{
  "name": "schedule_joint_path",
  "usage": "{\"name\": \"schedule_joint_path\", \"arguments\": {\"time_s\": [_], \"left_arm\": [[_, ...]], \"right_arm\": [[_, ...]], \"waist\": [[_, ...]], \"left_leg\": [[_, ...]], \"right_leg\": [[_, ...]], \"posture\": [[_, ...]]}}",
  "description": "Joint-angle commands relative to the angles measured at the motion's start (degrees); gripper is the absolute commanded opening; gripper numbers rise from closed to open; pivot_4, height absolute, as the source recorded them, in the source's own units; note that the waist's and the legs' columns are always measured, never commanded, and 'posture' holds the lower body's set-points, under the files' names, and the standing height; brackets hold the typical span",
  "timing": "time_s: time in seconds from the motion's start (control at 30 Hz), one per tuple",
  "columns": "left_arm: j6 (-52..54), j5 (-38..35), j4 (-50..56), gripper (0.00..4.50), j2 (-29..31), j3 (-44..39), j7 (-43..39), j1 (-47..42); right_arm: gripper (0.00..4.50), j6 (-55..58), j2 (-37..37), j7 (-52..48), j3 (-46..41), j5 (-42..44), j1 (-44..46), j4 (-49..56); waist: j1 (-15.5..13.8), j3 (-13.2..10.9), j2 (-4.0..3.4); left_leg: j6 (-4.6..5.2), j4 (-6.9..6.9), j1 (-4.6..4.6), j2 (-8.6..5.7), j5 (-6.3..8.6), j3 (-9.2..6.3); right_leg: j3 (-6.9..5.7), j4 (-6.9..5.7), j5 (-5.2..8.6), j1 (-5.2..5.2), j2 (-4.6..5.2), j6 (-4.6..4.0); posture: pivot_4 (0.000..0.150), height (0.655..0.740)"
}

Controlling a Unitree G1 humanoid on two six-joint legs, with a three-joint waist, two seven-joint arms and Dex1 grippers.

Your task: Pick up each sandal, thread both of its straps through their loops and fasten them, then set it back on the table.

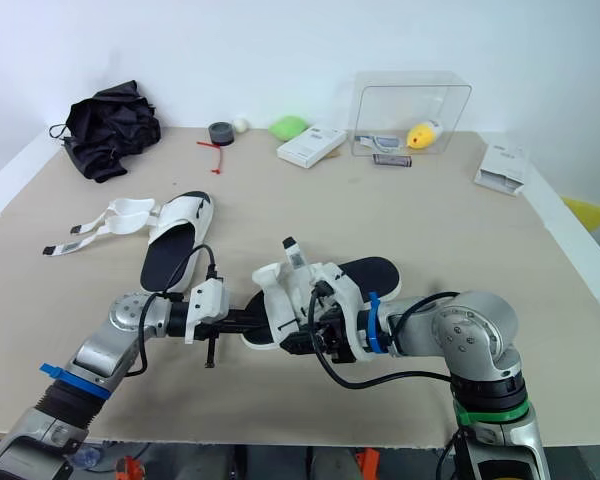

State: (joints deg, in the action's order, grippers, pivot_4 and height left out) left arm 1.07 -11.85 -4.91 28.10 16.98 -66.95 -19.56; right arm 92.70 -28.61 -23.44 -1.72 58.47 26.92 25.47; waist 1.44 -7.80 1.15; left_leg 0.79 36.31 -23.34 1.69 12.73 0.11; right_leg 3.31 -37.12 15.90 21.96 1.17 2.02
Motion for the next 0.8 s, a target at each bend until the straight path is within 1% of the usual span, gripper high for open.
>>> {"name": "schedule_joint_path", "arguments": {"time_s": [0.03,0.13,0.27,0.37,0.5,0.6,0.73,0.8], "left_arm": [[2.46,3.90,-4.36,0.00,1.05,3.73,-0.46,3.05],[1.02,3.06,-4.06,0.00,0.54,3.14,-0.73,2.90],[0.89,-1.30,-0.99,0.00,-0.59,1.40,-2.30,2.97],[-0.70,-0.60,-1.16,0.00,0.38,1.59,-3.52,2.56],[-3.53,2.06,-3.07,0.00,2.15,2.54,-4.74,2.47],[-5.02,3.17,-3.62,0.00,3.01,3.18,-5.27,2.18],[-8.65,5.82,-5.23,0.00,4.25,4.98,-5.60,1.66],[-10.10,6.85,-6.09,0.00,4.50,5.72,-5.67,1.49]], "right_arm": [[0.05,-0.20,-1.71,-3.11,-0.85,2.65,0.43,2.65],[0.05,-0.28,-4.94,-8.35,-2.14,7.67,0.20,5.39],[0.05,-2.33,-8.61,-13.49,-4.05,12.97,0.83,6.71],[0.05,-4.48,-10.46,-16.74,-5.65,18.33,2.33,6.79],[0.05,-6.66,-9.33,-14.34,-5.30,20.68,6.14,2.78],[0.05,-8.11,-5.91,-9.03,-5.12,19.18,10.47,-2.74],[0.05,-9.32,0.73,-0.46,-3.72,13.01,17.36,-12.00],[0.05,-9.92,3.55,3.77,-1.91,7.44,20.10,-16.81]], "waist": [[-0.01,0.00,0.00],[-0.12,-0.11,-0.05],[-0.15,-0.26,-0.10],[-0.16,-0.34,-0.06],[-0.15,-0.54,-0.07],[-0.14,-0.62,-0.05],[-0.11,-0.68,-0.01],[0.29,-0.70,-0.06]], "left_leg": [[0.00,-0.02,-0.01,-0.01,0.00,0.00],[0.00,-0.04,-0.05,-0.05,0.01,-0.01],[0.00,-0.04,-0.15,-0.06,0.01,-0.02],[0.01,-0.04,-0.44,-0.09,0.02,-0.06],[0.05,-0.04,-0.64,-0.14,0.07,-0.10],[0.05,-0.04,-0.89,-0.17,0.07,-0.14],[0.05,-0.02,-0.99,-0.15,0.07,-0.13],[0.01,0.00,-0.93,-0.13,0.04,-0.05]], "right_leg": [[0.01,0.00,0.00,0.01,0.00,0.00],[0.00,0.00,0.02,0.04,0.02,0.03],[0.00,0.01,0.04,0.13,0.01,0.03],[-0.02,0.00,0.03,0.38,-0.21,0.02],[0.07,0.00,-0.04,0.54,-0.30,-0.11],[0.05,-0.03,-0.07,0.77,-0.29,-0.16],[0.05,-0.10,-0.14,0.92,-0.31,-0.22],[0.15,-0.20,-0.23,0.97,-0.34,-0.27]], "posture": [[0.150,0.7400],[0.150,0.7400],[0.150,0.7400],[0.150,0.7400],[0.150,0.7400],[0.150,0.7400],[0.150,0.7400],[0.150,0.7400]]}}
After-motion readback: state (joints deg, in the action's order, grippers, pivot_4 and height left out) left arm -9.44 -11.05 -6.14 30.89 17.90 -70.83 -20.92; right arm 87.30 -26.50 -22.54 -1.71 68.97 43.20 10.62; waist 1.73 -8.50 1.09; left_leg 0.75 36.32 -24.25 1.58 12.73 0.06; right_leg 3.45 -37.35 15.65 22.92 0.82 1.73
